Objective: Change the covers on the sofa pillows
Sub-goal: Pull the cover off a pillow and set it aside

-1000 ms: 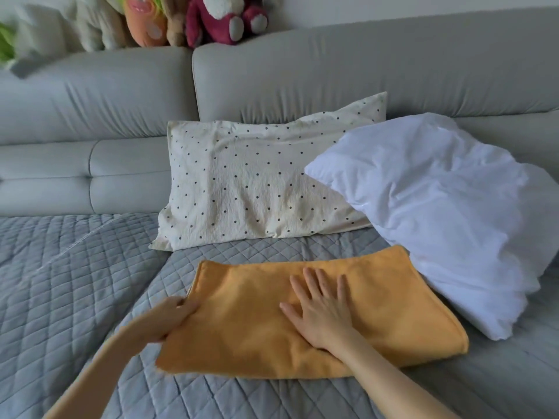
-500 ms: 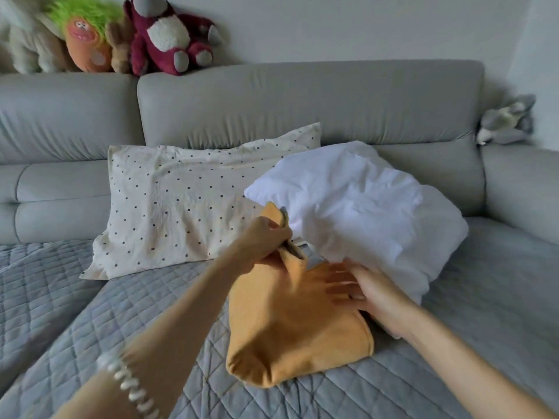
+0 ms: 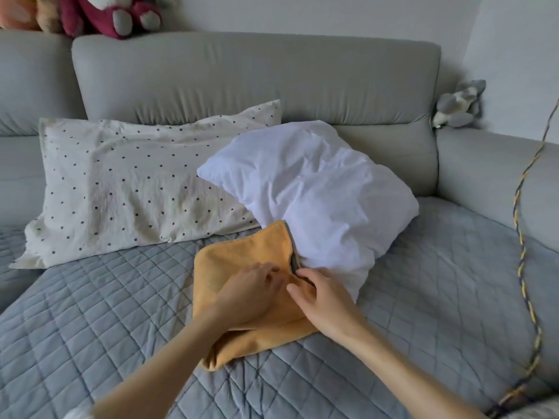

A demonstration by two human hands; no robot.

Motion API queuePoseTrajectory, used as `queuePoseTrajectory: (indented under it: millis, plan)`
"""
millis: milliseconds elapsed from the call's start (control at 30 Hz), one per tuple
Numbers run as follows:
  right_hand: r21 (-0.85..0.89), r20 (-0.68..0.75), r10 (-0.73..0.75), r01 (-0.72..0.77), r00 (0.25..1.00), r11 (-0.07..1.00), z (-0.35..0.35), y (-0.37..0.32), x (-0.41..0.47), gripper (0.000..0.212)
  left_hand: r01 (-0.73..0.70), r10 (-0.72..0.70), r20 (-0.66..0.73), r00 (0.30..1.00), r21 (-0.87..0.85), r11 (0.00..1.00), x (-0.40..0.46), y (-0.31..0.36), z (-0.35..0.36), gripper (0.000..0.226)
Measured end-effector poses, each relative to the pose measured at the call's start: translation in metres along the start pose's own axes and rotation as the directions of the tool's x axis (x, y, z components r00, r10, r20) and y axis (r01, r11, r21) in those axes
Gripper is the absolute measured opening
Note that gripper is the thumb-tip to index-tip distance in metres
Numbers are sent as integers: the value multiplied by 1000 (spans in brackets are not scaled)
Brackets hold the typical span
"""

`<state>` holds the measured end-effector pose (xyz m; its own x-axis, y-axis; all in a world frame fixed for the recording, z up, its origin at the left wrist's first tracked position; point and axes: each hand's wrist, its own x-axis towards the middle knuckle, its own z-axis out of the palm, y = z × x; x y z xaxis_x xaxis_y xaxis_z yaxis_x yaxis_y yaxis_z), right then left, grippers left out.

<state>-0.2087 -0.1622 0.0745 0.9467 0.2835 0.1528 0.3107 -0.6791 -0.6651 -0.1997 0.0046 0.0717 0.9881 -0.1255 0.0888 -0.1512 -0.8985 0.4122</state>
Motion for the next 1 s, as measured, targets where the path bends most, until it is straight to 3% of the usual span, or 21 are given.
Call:
queuePoseTrajectory:
  millis: [100,167,233,300,400,500,567,600,667,767,833,900,1000]
  plan:
    - [-11,-42,70,-70,997,997,7,-5,9,44,-177,162,90,983,192,965,-43,-27,-12,90]
    - [4,-76,97,-97,992,995,8,-6,13,38,-256,232,123,965,246,935,-60,-48,-15,83]
    - [21,-108,66,-64,992,998,7,-11,12,37,-271,249,113,962,273,923,-68,-62,-23,61]
    - [-15,-118,-31,30,992,999,8,-17,4,47,-278,231,188,955,286,917,-76,-67,-32,63]
    - [-356,29,-135,136,990,924,14,-20,-2,52,-288,142,381,914,360,888,-85,-67,-30,76]
    - [-577,163,14,84,986,812,20,-26,4,33,-240,100,518,849,212,947,-85,-62,-23,61]
    - [-627,103,-12,75,995,775,21,-37,13,32,-140,128,450,884,-8,990,-76,-53,-31,60]
    - [-637,63,-69,93,996,766,22,-44,18,36,-96,128,375,918,-103,990,-70,-50,-35,48]
    - [-607,-2,-204,161,979,778,26,-54,32,39,-62,73,126,989,-91,994,-50,-52,-36,42]
    - [-533,20,-319,280,947,798,44,-47,60,34,91,-91,-149,985,-8,996,-11,-58,-28,47]
    - [-510,93,-320,321,943,798,61,-26,77,41,167,-154,-144,978,81,983,7,-66,-14,51]
    - [-522,166,-292,335,942,784,75,-1,87,67,194,-175,-101,979,239,951,11,-77,10,64]
    - [-550,206,-240,315,949,774,87,19,95,85,217,-203,-80,976,258,941,12,-89,31,72]
